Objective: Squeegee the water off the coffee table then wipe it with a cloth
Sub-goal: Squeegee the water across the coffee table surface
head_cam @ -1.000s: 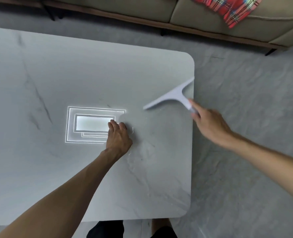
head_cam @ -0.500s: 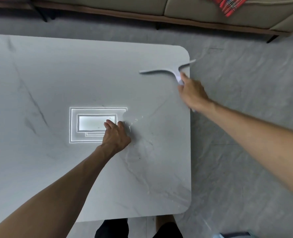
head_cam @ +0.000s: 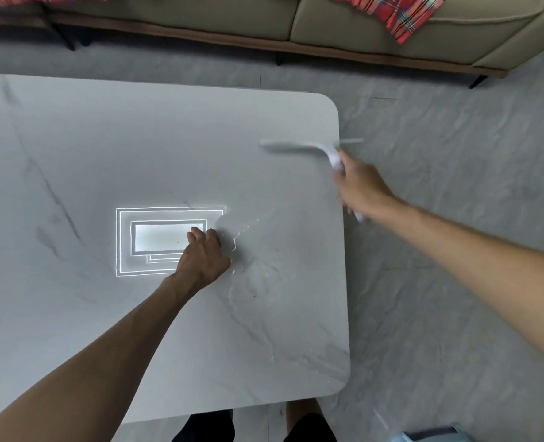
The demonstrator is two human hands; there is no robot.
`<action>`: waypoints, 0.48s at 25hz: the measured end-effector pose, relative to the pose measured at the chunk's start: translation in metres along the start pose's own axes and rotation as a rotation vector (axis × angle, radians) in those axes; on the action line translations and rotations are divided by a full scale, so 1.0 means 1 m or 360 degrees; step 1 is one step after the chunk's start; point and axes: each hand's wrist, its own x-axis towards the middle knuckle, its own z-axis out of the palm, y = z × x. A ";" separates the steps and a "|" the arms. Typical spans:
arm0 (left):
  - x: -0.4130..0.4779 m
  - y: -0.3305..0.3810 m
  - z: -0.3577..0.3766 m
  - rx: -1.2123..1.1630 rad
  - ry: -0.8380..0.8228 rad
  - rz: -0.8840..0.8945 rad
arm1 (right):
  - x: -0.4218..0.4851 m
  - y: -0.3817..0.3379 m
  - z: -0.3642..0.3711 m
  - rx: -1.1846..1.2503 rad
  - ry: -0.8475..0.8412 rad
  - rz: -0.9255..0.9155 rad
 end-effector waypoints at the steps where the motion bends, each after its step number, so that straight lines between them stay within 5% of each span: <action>1: -0.002 -0.004 0.000 -0.0052 0.0033 0.0025 | 0.021 -0.016 -0.002 0.0116 0.0047 0.0054; 7: -0.026 -0.031 0.016 -0.0152 0.0376 0.0131 | 0.033 -0.038 0.034 0.0032 0.0020 0.0207; 12: -0.050 -0.046 0.035 0.0079 0.0288 0.0178 | -0.070 0.022 0.084 -0.0194 -0.0083 0.0059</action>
